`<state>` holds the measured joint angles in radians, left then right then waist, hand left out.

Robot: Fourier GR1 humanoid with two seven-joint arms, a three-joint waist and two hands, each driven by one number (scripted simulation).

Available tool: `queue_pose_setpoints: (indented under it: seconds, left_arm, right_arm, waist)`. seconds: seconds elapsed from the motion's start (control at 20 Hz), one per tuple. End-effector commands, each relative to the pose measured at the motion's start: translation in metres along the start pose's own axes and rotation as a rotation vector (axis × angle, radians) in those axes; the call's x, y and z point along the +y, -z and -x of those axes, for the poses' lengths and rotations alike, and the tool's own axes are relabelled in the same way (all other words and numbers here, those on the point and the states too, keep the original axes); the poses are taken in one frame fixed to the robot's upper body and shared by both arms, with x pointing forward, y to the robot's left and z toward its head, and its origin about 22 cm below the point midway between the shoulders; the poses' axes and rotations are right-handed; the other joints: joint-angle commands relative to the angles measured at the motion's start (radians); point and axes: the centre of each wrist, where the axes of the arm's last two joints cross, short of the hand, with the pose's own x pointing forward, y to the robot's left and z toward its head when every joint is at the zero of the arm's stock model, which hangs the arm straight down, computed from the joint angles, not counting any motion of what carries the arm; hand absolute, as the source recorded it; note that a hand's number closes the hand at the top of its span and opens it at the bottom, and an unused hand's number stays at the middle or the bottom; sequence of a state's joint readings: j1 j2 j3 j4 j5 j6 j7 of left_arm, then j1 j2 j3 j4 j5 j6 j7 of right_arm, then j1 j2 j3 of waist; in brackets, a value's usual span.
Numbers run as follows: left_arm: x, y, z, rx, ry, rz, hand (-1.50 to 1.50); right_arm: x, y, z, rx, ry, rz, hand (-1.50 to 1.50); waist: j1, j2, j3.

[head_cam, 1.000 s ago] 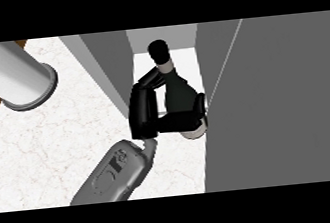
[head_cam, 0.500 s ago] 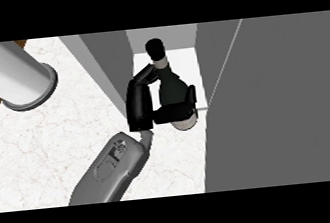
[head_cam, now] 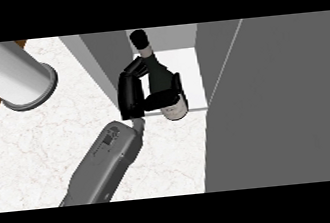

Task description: Pick up the wine, place it into the cabinet and close the cabinet

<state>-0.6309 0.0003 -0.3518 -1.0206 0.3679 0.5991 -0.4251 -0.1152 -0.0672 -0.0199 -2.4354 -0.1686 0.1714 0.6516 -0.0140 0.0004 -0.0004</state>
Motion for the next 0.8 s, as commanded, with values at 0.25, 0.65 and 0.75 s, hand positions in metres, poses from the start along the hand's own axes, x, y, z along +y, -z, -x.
queue_pose_setpoints:
  seconds: [0.25,0.65,0.75]
  left_arm:
    - [-0.001,0.034,-0.005,0.056,-0.028,0.012,1.50]
    - [0.001,0.044,0.011,0.087,0.041,-0.013,1.50]
    - [-0.003,0.053,0.006,0.081,0.041,-0.017,1.50]
  right_arm:
    - [0.009,-0.037,-0.023,-0.057,0.076,-0.069,-1.50]
    - [0.003,-0.033,-0.012,-0.051,0.077,-0.056,-1.50]
    - [0.013,-0.026,-0.020,-0.043,0.074,-0.046,-1.50]
  waist:
    - [-0.016,-0.001,0.000]
    - [-0.019,0.001,0.001]
    - [-0.017,0.002,0.000]
